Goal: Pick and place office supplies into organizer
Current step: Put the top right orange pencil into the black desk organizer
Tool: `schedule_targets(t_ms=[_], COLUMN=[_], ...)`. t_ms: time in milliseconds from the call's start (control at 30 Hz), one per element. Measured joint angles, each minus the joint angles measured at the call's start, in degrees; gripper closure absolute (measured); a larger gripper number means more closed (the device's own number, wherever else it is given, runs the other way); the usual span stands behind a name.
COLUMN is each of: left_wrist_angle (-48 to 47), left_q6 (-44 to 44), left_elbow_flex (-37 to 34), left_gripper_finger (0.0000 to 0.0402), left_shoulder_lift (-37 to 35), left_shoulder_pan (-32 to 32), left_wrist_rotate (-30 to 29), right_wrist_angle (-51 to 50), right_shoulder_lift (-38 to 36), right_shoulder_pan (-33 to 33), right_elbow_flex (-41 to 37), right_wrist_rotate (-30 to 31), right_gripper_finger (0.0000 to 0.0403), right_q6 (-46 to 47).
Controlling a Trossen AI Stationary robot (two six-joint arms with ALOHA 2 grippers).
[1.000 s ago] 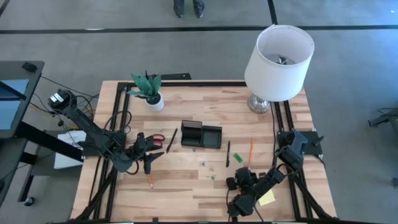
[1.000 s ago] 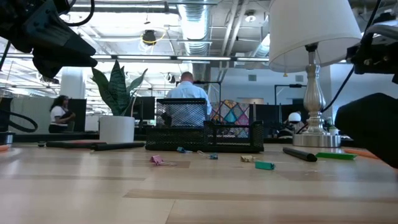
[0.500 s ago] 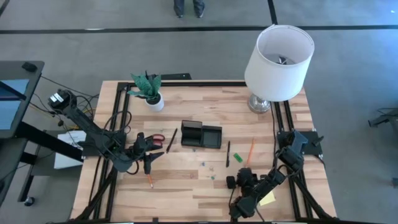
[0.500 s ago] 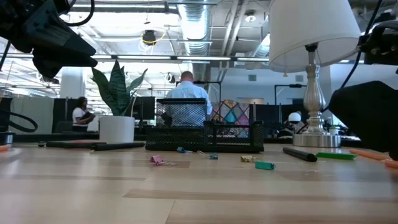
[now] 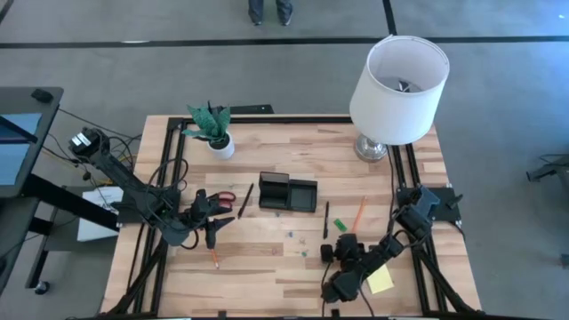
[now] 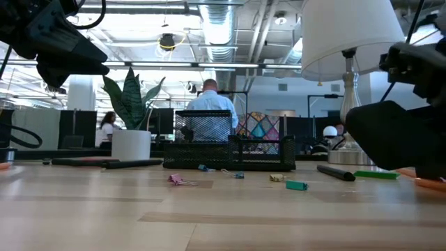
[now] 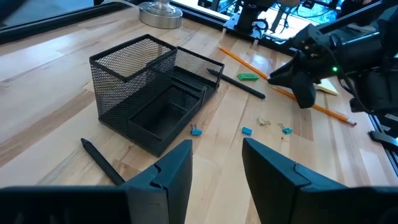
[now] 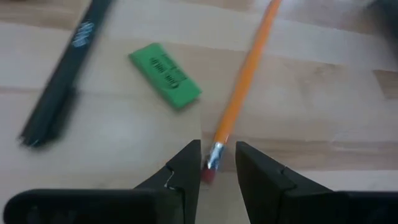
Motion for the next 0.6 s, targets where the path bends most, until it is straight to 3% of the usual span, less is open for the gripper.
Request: schedule_targets(t_ms=[600], left_wrist_angle=[-0.1], left_q6=[0.0], left_elbow_flex=[0.0], left_gripper_finger=[0.0265], left_shoulder_lift=[0.0], left_shoulder_pan=[0.0], left_wrist_rotate=[0.0], right_wrist_angle=[1.9], right_shoulder_lift=[0.1], right_shoulder_pan=[0.5], right_elbow_flex=[-0.7], right_wrist_rotate=[-1.3], right_gripper_finger=[0.0305], right_q6=[1.2])
